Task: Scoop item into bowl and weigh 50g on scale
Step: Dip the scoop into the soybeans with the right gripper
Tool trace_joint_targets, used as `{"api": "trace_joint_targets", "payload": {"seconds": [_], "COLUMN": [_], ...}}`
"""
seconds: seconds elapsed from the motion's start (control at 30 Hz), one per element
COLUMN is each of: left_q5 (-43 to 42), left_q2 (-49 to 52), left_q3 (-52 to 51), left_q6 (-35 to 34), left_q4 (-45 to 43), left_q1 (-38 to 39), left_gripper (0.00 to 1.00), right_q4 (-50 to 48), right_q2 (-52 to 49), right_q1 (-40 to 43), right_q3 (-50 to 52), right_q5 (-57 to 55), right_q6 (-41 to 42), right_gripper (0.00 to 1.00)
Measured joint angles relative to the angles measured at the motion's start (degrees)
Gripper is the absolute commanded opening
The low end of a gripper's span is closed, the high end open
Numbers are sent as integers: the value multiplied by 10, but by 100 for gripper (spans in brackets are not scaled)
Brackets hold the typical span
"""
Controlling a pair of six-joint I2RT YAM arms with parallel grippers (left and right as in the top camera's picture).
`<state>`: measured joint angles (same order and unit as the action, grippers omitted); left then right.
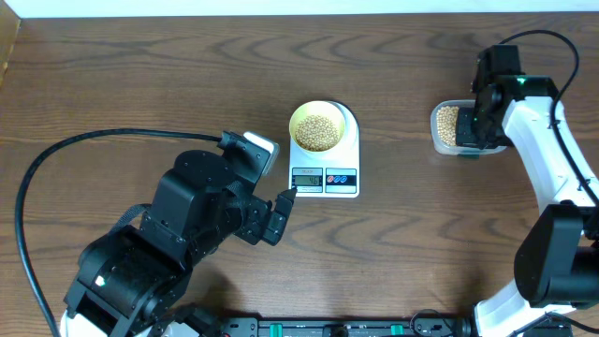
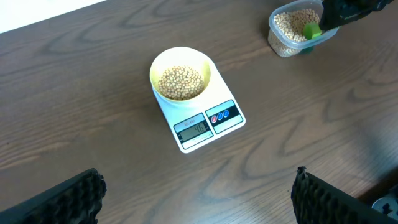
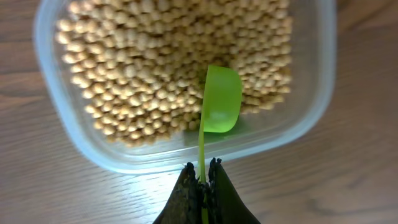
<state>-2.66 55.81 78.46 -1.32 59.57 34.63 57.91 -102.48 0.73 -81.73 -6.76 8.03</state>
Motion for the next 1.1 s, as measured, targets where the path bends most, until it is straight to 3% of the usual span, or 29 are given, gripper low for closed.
{"api": "trace_joint_targets", "payload": {"seconds": [0.47, 1.1], "left_q5": [0, 0], "left_q2": [0, 0], "left_q3": [0, 0], "left_q6": [0, 0], "left_q4": [0, 0], "left_q1": [0, 0], "left_gripper": [98, 98], "right_q4": [-31, -44], "right_q2": [0, 0], "right_q1": [28, 234], "right_q3": [11, 24], "right_q5": [153, 384], "right_q6": [-17, -45], "right_gripper": [1, 1]}}
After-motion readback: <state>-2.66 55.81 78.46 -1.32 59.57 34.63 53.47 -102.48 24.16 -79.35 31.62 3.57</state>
